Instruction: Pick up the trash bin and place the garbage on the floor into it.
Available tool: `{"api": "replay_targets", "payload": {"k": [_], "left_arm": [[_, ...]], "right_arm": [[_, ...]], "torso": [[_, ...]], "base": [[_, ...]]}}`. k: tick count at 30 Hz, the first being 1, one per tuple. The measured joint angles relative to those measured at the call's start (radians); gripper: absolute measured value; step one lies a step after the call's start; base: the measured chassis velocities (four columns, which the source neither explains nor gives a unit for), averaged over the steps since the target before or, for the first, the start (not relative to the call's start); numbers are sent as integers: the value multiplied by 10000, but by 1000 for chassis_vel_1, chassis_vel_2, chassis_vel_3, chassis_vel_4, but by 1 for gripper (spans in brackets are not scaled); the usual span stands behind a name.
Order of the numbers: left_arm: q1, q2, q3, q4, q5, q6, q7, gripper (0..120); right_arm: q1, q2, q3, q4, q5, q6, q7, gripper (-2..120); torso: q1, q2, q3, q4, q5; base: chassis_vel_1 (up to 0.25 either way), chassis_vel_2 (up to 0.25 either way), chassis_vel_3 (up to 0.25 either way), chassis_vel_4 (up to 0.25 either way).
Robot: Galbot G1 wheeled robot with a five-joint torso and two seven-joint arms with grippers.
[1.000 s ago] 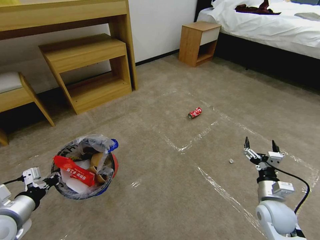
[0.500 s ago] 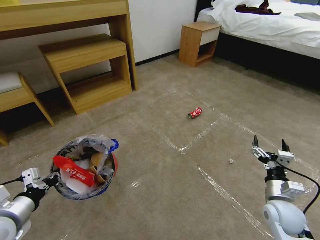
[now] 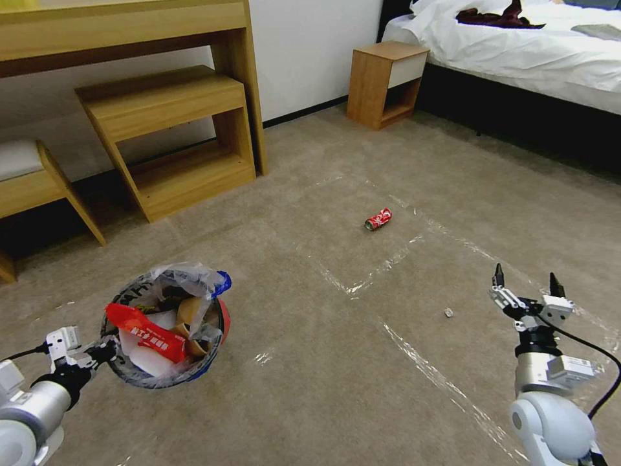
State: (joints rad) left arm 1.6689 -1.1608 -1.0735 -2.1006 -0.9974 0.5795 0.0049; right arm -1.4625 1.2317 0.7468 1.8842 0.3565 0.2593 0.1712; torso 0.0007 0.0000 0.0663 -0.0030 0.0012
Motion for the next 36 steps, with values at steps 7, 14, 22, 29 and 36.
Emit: {"api": "replay_targets", "payload": {"k": [7,14,22,29,36], "left_arm": [[-37,35,9,87,-6,0,1,0],[-50,-27,40,86,10,0,-1,0],[-11,-72,49,47,48,-28,-3,0],[16,-142,71,23,106,-38,-3,0],[71,-126,27,-35,109,-51,-1,0]], "right_arm": [[27,-238,114,-45,133,-35,-46,100],[-20,-124,-12,-51,64,135,-147,100],[-124,-146,-34,-217,299,1110,-1676,100],[-175,-211,-1,-232,611,1416,-1988,100],[-209,-198,55,-93,761,1486,-1907,100]], "torso": [[0,0,0,-1,-1],[0,0,0,-1,1],[0,0,0,0,1],[0,0,0,-1,0],[0,0,0,-1,0]], "base": [[0,0,0,0],[0,0,0,0],[0,0,0,0],[0,0,0,0],[0,0,0,0]]}}
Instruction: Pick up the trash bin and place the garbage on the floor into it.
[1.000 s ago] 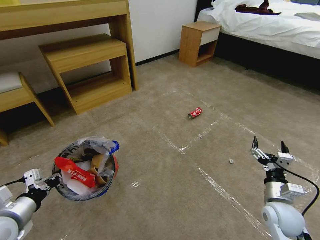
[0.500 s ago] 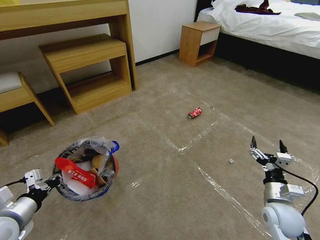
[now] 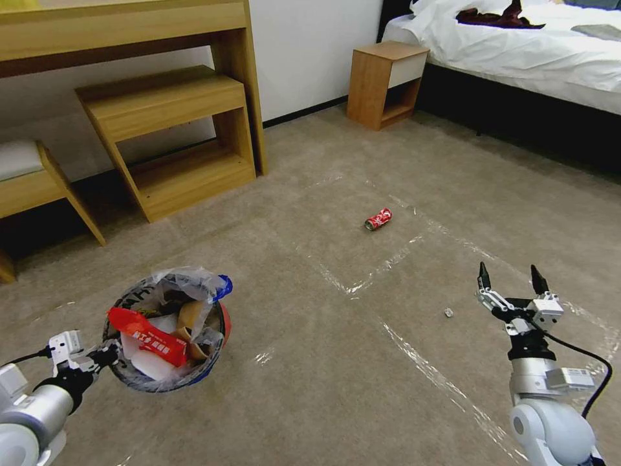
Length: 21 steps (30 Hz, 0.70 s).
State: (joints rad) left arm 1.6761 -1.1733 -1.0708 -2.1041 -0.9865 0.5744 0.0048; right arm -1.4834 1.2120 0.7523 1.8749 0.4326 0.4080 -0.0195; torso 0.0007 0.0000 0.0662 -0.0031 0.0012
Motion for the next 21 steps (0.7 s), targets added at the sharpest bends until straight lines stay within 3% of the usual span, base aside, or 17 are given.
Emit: {"api": "replay_targets", "payload": {"k": [21], "left_arm": [[93,-33,-58,-68,-10,-14,12,0]], "right_arm": [[-128,246,116,64,-479,244,195,100]], "torso": [[0,0,0,0,0]], "base": [[0,0,0,0]]}}
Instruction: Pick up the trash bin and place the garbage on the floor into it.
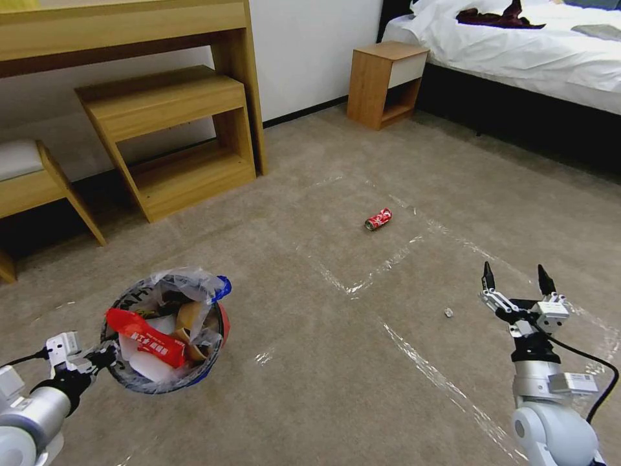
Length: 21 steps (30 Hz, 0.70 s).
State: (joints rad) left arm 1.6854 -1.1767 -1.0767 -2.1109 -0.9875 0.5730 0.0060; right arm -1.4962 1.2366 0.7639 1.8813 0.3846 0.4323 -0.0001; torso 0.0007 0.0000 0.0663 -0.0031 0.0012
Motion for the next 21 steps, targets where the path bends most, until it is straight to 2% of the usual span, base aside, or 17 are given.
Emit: {"api": "replay_targets", "payload": {"k": [21], "left_arm": [[14,6,-4,22,-3,-16,5,0]], "right_arm": [[-107,125,-56,-64,-66,101,100,100]], "torso": [[0,0,0,0,0]], "base": [[0,0,0,0]]}}
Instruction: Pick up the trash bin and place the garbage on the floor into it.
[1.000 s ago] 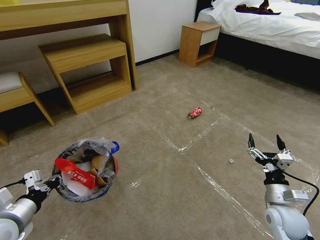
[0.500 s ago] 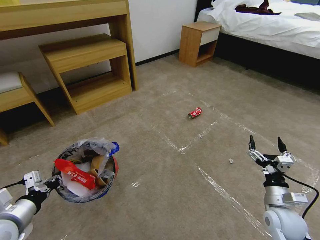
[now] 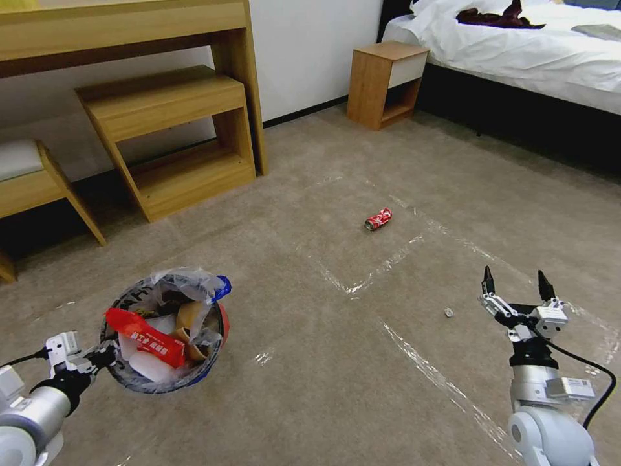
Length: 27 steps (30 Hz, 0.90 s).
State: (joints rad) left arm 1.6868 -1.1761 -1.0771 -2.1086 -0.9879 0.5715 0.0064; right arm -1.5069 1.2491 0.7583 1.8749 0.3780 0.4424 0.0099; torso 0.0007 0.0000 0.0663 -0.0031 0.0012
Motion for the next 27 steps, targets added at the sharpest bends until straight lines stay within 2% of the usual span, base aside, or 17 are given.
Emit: {"api": "replay_targets", "payload": {"k": [16,27], "left_arm": [[51,-70,6,-53,33,-22,21,0],[66,29,-18,-27,20,-23,22,0]], "right_arm": [[-60,-70,-41,70,-2,2,21,100],[-23,-43,-35,55,-39,-10,80,100]], "torso": [[0,0,0,0,0],[0,0,0,0,0]], "base": [[0,0,0,0],[0,0,0,0]]}}
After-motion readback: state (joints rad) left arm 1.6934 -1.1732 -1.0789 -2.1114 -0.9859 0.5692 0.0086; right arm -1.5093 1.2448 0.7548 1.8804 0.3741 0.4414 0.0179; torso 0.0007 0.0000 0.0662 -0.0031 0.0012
